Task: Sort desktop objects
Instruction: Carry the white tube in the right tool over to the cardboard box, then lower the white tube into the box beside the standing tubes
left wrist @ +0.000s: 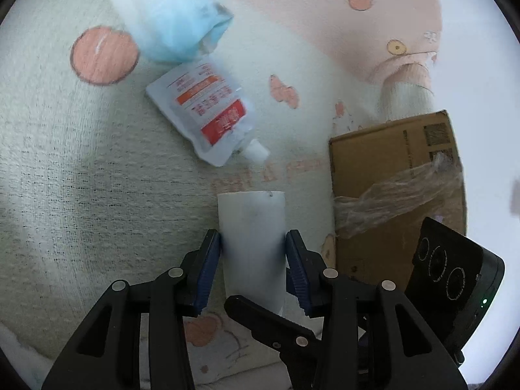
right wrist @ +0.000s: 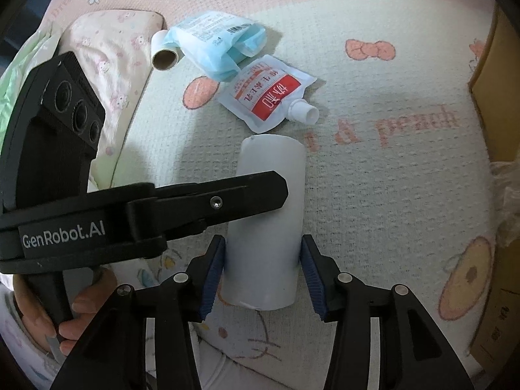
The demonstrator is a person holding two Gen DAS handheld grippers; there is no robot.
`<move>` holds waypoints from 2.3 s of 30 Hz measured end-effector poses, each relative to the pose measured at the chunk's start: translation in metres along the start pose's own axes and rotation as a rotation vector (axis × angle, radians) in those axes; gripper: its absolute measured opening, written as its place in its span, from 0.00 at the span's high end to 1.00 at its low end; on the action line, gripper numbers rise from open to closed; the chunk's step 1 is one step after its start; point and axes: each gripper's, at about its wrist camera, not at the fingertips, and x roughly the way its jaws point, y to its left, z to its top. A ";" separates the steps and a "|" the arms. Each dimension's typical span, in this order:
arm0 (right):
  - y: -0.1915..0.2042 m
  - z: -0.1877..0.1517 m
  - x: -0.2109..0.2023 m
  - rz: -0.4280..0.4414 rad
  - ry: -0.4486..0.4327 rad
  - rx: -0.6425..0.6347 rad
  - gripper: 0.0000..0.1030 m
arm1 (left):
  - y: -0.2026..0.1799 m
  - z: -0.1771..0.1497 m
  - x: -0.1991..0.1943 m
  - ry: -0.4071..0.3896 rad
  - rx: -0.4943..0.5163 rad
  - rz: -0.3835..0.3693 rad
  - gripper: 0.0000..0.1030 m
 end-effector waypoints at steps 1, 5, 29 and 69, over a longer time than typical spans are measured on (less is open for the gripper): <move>0.001 -0.001 -0.006 0.002 -0.013 -0.006 0.57 | -0.003 0.000 -0.003 -0.005 0.008 -0.001 0.56; 0.005 -0.001 -0.032 0.007 -0.071 -0.029 0.57 | -0.026 0.001 -0.024 -0.062 0.030 -0.019 0.56; -0.015 -0.009 -0.228 -0.044 -0.544 -0.081 0.57 | -0.256 -0.014 -0.078 -0.256 0.544 0.013 0.55; -0.177 0.042 -0.286 -0.230 -0.384 -0.077 0.57 | -0.349 0.052 0.072 0.052 0.315 -0.092 0.56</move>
